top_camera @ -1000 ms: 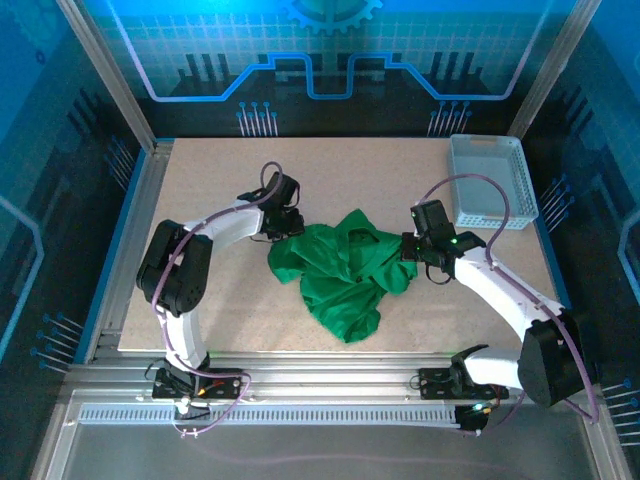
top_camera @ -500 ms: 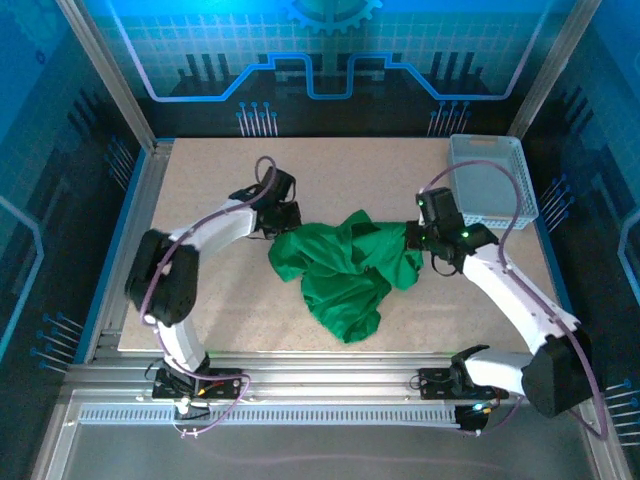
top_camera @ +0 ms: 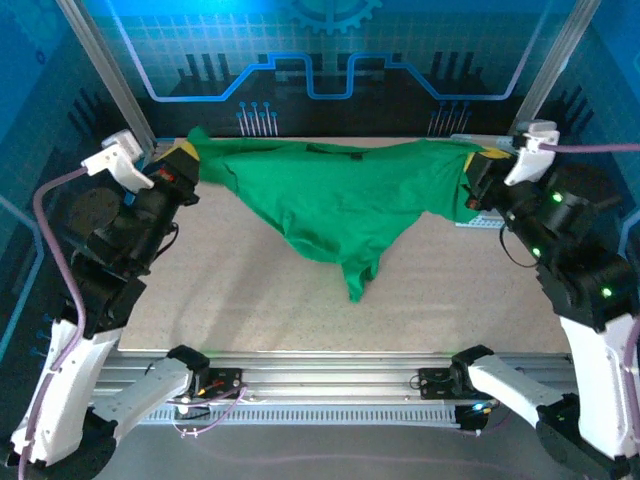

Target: Fold the inside-out t-shirt

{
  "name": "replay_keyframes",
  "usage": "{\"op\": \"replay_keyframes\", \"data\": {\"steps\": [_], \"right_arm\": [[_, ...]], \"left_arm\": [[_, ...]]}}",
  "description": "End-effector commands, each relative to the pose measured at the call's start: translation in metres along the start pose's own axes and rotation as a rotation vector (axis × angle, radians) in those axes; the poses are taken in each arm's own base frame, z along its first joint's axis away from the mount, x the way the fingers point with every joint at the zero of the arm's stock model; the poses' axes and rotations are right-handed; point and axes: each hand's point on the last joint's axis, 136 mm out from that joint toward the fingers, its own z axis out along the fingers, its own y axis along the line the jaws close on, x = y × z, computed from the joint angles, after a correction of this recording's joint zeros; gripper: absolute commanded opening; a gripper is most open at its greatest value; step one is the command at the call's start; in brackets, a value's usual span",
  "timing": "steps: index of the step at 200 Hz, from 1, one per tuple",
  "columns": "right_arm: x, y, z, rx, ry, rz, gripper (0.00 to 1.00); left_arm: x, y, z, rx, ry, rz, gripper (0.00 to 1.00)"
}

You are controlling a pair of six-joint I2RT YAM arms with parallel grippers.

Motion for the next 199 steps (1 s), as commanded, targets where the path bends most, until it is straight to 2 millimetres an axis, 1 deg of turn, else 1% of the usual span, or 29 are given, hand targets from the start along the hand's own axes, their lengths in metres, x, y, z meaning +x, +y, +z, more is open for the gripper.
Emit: {"op": "replay_keyframes", "data": {"steps": [1,9,21,39,51,59,65,74,85,95,111,129,145,167,170,181,199], "right_arm": [[0.036,0.007,0.026,-0.057,0.138,-0.013,0.00],[0.053,0.007,0.040,-0.062,0.191,-0.006,0.00],[0.087,0.001,0.064,-0.041,0.280,0.006,0.00],[0.149,-0.013,0.098,0.011,0.422,0.024,0.00],[0.187,-0.024,0.115,0.056,0.511,0.033,0.00],[0.206,-0.028,0.123,0.074,0.554,0.031,0.00],[0.214,-0.032,0.127,0.086,0.576,0.028,0.00],[0.218,-0.034,0.129,0.096,0.586,0.022,0.00],[0.208,-0.033,0.127,0.092,0.563,0.011,0.00],[0.191,-0.030,0.122,0.078,0.518,0.000,0.00],[0.157,-0.021,0.109,0.043,0.433,-0.020,0.00],[0.118,-0.011,0.088,0.002,0.337,-0.033,0.00],[0.085,0.001,0.064,-0.052,0.248,-0.037,0.00],[0.037,0.020,0.021,-0.144,0.101,-0.040,0.00],[0.032,0.023,0.015,-0.159,0.083,-0.040,0.00],[0.012,0.032,-0.006,-0.202,0.020,-0.040,0.00],[-0.020,0.045,-0.039,-0.267,-0.079,-0.045,0.00]], "left_arm": [[0.057,0.042,0.032,-0.156,0.154,0.076,0.00],[0.074,0.053,0.041,-0.191,0.204,0.083,0.00],[0.103,0.069,0.054,-0.240,0.287,0.093,0.00],[0.154,0.099,0.072,-0.331,0.421,0.105,0.00],[0.182,0.118,0.080,-0.391,0.497,0.115,0.00],[0.197,0.128,0.083,-0.418,0.535,0.120,0.00],[0.203,0.132,0.085,-0.429,0.550,0.119,0.00],[0.206,0.135,0.086,-0.427,0.557,0.112,0.00],[0.201,0.130,0.087,-0.402,0.534,0.103,0.00],[0.189,0.121,0.086,-0.369,0.495,0.103,0.00],[0.161,0.104,0.080,-0.308,0.410,0.104,0.00],[0.124,0.081,0.066,-0.232,0.302,0.095,0.00],[0.089,0.060,0.047,-0.165,0.207,0.080,0.00],[0.044,0.028,0.014,-0.041,0.085,0.054,0.00],[0.040,0.024,0.011,-0.026,0.075,0.053,0.00],[0.018,0.007,-0.008,0.041,0.018,0.047,0.00],[-0.014,-0.014,-0.037,0.131,-0.067,0.039,0.00]]}}
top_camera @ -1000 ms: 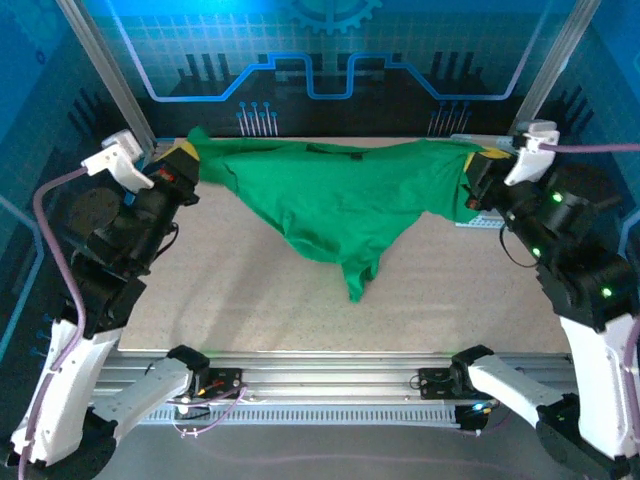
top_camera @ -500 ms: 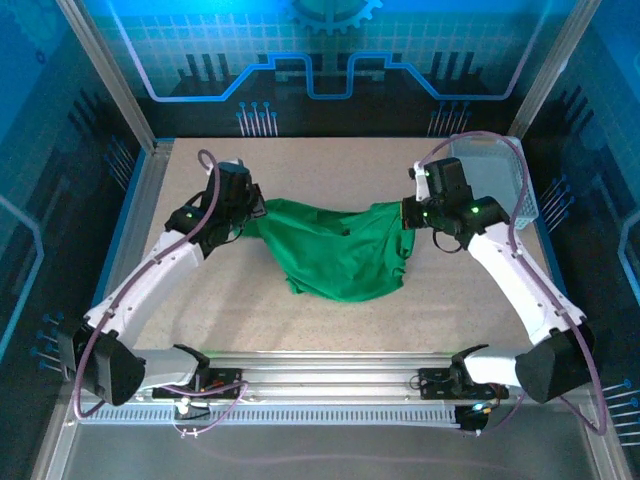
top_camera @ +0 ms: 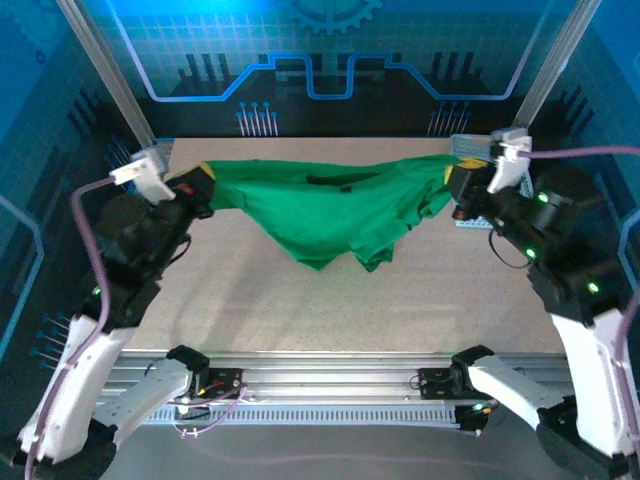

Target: Fold the inside-out t-shirt

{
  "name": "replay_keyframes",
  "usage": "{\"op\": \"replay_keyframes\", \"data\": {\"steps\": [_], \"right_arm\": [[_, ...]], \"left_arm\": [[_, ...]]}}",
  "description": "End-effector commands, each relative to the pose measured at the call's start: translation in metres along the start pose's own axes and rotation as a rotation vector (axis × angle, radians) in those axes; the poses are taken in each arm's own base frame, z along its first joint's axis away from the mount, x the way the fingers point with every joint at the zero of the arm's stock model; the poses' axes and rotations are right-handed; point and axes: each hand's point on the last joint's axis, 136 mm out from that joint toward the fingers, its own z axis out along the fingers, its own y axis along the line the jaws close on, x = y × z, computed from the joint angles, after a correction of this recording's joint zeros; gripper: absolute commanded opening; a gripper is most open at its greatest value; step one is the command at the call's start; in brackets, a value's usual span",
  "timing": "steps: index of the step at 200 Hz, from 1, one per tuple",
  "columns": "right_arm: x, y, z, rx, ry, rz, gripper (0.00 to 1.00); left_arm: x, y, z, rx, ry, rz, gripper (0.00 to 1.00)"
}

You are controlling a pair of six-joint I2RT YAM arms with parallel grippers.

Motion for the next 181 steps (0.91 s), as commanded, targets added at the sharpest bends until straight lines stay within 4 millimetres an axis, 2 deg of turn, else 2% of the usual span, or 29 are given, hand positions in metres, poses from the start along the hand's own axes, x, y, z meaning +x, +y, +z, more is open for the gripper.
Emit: {"op": "replay_keyframes", "data": {"steps": [1,24,44,57,66,85,98,115,126,143,173,181], "right_arm": [[-0.039,0.025,-0.040,-0.105,-0.125,-0.032,0.00],[-0.070,0.041,-0.069,-0.158,-0.222,-0.052,0.00],[-0.089,0.043,-0.074,-0.154,-0.267,-0.068,0.00],[-0.096,0.039,-0.063,-0.126,-0.267,-0.081,0.00],[-0.098,0.033,-0.051,-0.099,-0.256,-0.084,0.00],[-0.094,0.019,-0.014,-0.044,-0.210,-0.090,0.00],[-0.085,0.008,0.017,-0.008,-0.162,-0.095,0.00],[-0.061,-0.008,0.064,0.034,-0.074,-0.093,0.00],[-0.039,-0.021,0.096,0.054,-0.004,-0.083,0.00],[0.006,-0.043,0.146,0.080,0.105,-0.056,0.00],[0.094,-0.095,0.229,0.146,0.291,0.015,0.00],[0.118,-0.107,0.250,0.157,0.344,0.029,0.05]], "left_arm": [[-0.050,-0.036,-0.039,0.150,-0.145,0.010,0.00],[-0.081,-0.062,-0.070,0.253,-0.214,0.012,0.00],[-0.099,-0.074,-0.079,0.281,-0.251,0.027,0.00],[-0.102,-0.075,-0.067,0.251,-0.246,0.046,0.00],[-0.100,-0.072,-0.052,0.215,-0.224,0.053,0.00],[-0.087,-0.064,-0.012,0.140,-0.161,0.061,0.00],[-0.071,-0.051,0.020,0.060,-0.105,0.072,0.00],[-0.044,-0.026,0.063,-0.066,-0.038,0.104,0.00],[-0.023,-0.006,0.091,-0.153,0.012,0.129,0.00],[0.014,0.022,0.131,-0.255,0.089,0.169,0.00],[0.080,0.074,0.198,-0.407,0.212,0.225,0.00],[0.097,0.090,0.216,-0.449,0.250,0.233,0.00]]}}
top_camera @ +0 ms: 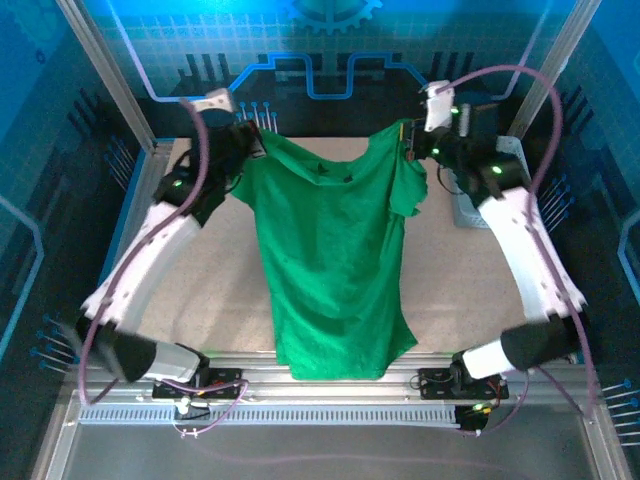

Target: Fold the inside-out t-shirt

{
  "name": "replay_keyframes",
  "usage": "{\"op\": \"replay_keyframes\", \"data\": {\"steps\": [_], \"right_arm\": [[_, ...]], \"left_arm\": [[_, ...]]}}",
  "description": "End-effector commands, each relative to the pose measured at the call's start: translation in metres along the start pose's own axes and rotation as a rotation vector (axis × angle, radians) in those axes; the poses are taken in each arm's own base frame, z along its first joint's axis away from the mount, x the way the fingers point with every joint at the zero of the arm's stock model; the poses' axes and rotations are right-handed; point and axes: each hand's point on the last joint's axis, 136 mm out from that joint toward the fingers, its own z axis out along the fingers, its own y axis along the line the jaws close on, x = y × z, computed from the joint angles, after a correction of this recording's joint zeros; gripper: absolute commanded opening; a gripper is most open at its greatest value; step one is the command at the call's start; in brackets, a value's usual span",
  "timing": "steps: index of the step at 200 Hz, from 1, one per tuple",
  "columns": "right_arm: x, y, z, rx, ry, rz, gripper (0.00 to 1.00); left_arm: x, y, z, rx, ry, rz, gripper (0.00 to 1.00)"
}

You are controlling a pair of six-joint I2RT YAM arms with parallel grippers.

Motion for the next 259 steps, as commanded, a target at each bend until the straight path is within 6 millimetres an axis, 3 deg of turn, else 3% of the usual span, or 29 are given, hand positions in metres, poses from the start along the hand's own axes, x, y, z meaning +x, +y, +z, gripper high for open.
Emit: {"op": "replay_keyframes", "data": {"steps": [1,9,27,35,42,60,79,96,141,172,211,259], "right_arm": [[0.021,-0.030,0.060,0.047,0.046,0.035,0.06],[0.036,-0.040,0.089,0.065,0.094,0.040,0.15],[0.065,-0.069,0.147,0.155,0.197,0.041,0.46],[0.076,-0.083,0.168,0.211,0.246,0.042,0.54],[0.080,-0.093,0.181,0.252,0.282,0.045,0.60],[0.076,-0.104,0.194,0.302,0.333,0.038,0.67],[0.068,-0.098,0.186,0.299,0.336,0.027,0.71],[0.079,-0.083,0.177,0.242,0.351,0.032,0.71],[0.166,-0.039,0.157,0.050,0.477,0.191,0.67],[0.217,-0.015,0.162,-0.013,0.562,0.236,0.64],[0.260,-0.034,0.191,0.049,0.652,0.320,0.63],[0.277,-0.082,0.225,0.141,0.686,0.433,0.63]], "left_arm": [[0.023,0.029,0.053,-0.155,0.042,0.045,0.00],[0.040,0.038,0.079,-0.193,0.089,0.050,0.00],[0.074,0.057,0.136,-0.258,0.202,0.045,0.00],[0.089,0.067,0.162,-0.294,0.256,0.049,0.10],[0.099,0.074,0.183,-0.315,0.308,0.059,0.25],[0.119,0.096,0.217,-0.381,0.447,0.070,0.32],[0.117,0.117,0.215,-0.443,0.500,0.034,0.43],[0.124,0.124,0.204,-0.465,0.537,0.026,0.45],[0.173,0.101,0.157,-0.265,0.584,-0.089,0.52],[0.219,0.097,0.155,-0.201,0.693,-0.132,0.51],[0.271,0.112,0.177,-0.232,0.782,-0.169,0.51],[0.291,0.131,0.207,-0.273,0.789,-0.195,0.54]]}}
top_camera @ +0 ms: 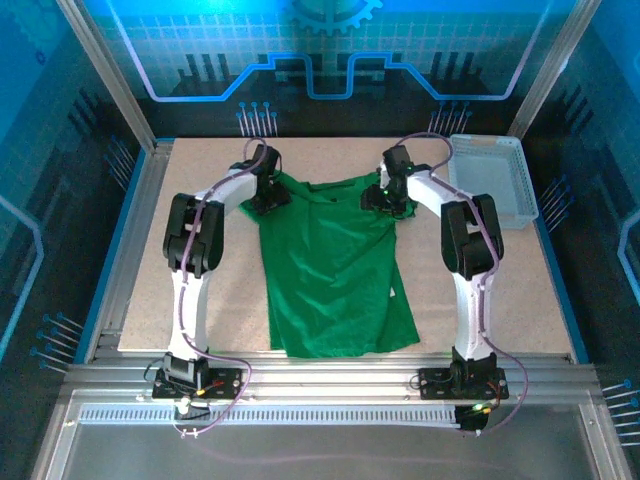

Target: Fold the inside-out t-shirt

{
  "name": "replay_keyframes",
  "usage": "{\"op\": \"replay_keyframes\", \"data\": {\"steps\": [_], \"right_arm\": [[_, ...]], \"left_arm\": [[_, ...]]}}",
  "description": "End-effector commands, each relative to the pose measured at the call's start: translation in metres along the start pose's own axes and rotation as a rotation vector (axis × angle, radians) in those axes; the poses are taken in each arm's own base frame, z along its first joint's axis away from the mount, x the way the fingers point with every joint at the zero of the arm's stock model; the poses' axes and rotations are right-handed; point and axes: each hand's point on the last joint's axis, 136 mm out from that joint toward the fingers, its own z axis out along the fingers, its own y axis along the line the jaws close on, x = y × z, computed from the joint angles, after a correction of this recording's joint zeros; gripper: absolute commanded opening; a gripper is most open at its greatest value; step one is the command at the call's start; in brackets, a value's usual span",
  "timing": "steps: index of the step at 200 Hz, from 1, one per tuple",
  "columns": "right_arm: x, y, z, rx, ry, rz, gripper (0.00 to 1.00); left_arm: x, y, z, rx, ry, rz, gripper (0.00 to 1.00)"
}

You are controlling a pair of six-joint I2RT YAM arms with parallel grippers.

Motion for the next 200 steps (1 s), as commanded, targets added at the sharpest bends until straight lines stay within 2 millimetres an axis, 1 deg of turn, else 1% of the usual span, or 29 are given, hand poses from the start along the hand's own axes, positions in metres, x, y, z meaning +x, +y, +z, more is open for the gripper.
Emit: {"op": "replay_keyframes", "data": {"steps": [1,9,11,14,27,53,72,84,97,107,118,126,132,139,141,143,145,147,149,150,152,161,165,166,169,171,174,185,200], "right_arm": [[-0.024,-0.020,0.008,0.012,-0.020,0.093,0.63],[-0.033,-0.025,0.006,0.015,-0.032,0.108,0.62],[-0.029,-0.028,0.015,0.021,-0.016,0.114,0.62],[-0.031,-0.032,0.018,0.027,-0.013,0.123,0.62],[-0.041,-0.040,0.023,0.034,-0.017,0.149,0.61],[-0.068,-0.052,0.023,0.040,-0.055,0.187,0.61],[-0.087,-0.059,0.023,0.035,-0.080,0.198,0.61],[-0.102,-0.064,0.020,0.027,-0.104,0.207,0.61],[-0.117,-0.067,0.009,0.014,-0.130,0.210,0.61],[-0.129,-0.066,-0.005,0.007,-0.156,0.202,0.61],[-0.138,-0.061,-0.025,0.004,-0.182,0.176,0.61],[-0.139,-0.057,-0.038,0.005,-0.193,0.150,0.62],[-0.139,-0.051,-0.052,0.007,-0.206,0.128,0.62],[-0.136,-0.047,-0.066,0.011,-0.214,0.111,0.63],[-0.135,-0.045,-0.069,0.009,-0.218,0.105,0.63],[-0.133,-0.044,-0.073,0.011,-0.221,0.100,0.63],[-0.132,-0.042,-0.078,0.009,-0.227,0.095,0.63],[-0.130,-0.041,-0.082,0.009,-0.228,0.092,0.64],[-0.129,-0.038,-0.087,0.005,-0.235,0.085,0.64],[-0.127,-0.038,-0.087,0.005,-0.232,0.084,0.64],[-0.125,-0.035,-0.095,0.001,-0.243,0.078,0.64],[-0.114,-0.027,-0.113,-0.013,-0.266,0.063,0.65],[-0.108,-0.025,-0.120,-0.018,-0.276,0.060,0.66],[-0.104,-0.026,-0.117,-0.017,-0.268,0.063,0.66],[-0.100,-0.022,-0.125,-0.025,-0.278,0.058,0.66],[-0.095,-0.022,-0.127,-0.026,-0.278,0.060,0.66],[-0.091,-0.021,-0.133,-0.032,-0.287,0.058,0.67],[-0.065,-0.019,-0.141,-0.037,-0.280,0.063,0.67],[-0.029,-0.017,-0.153,-0.040,-0.267,0.068,0.68]], "left_arm": [[-0.013,-0.001,0.015,0.023,-0.009,-0.044,0.54],[-0.016,0.000,0.020,0.024,-0.005,-0.051,0.54],[-0.018,0.000,0.021,0.026,-0.007,-0.052,0.54],[-0.019,0.000,0.023,0.029,-0.005,-0.054,0.54],[-0.026,-0.002,0.030,0.045,-0.004,-0.068,0.54],[-0.044,-0.008,0.039,0.077,-0.025,-0.084,0.56],[-0.060,-0.020,0.040,0.115,-0.045,-0.072,0.59],[-0.070,-0.027,0.040,0.131,-0.053,-0.060,0.61],[-0.083,-0.039,0.031,0.158,-0.070,-0.046,0.64],[-0.090,-0.043,0.021,0.159,-0.084,-0.035,0.66],[-0.099,-0.047,0.001,0.151,-0.112,-0.023,0.68],[-0.103,-0.047,-0.017,0.132,-0.134,-0.016,0.69],[-0.103,-0.045,-0.031,0.109,-0.152,-0.011,0.69],[-0.102,-0.043,-0.048,0.084,-0.172,-0.001,0.70],[-0.100,-0.042,-0.050,0.076,-0.172,0.002,0.71],[-0.101,-0.044,-0.059,0.077,-0.186,0.007,0.71],[-0.098,-0.043,-0.061,0.069,-0.187,0.012,0.72],[-0.098,-0.044,-0.069,0.071,-0.199,0.018,0.72],[-0.094,-0.042,-0.069,0.059,-0.195,0.022,0.73],[-0.094,-0.042,-0.074,0.059,-0.202,0.024,0.73],[-0.092,-0.043,-0.080,0.058,-0.210,0.029,0.73],[-0.080,-0.045,-0.102,0.052,-0.234,0.054,0.75],[-0.072,-0.044,-0.108,0.047,-0.239,0.066,0.76],[-0.070,-0.044,-0.109,0.048,-0.240,0.069,0.76],[-0.064,-0.044,-0.114,0.045,-0.246,0.078,0.76],[-0.058,-0.043,-0.113,0.039,-0.241,0.085,0.76],[-0.052,-0.045,-0.122,0.043,-0.251,0.096,0.77],[-0.025,-0.048,-0.137,0.038,-0.266,0.134,0.78],[0.021,-0.051,-0.147,0.028,-0.261,0.205,0.79]]}}
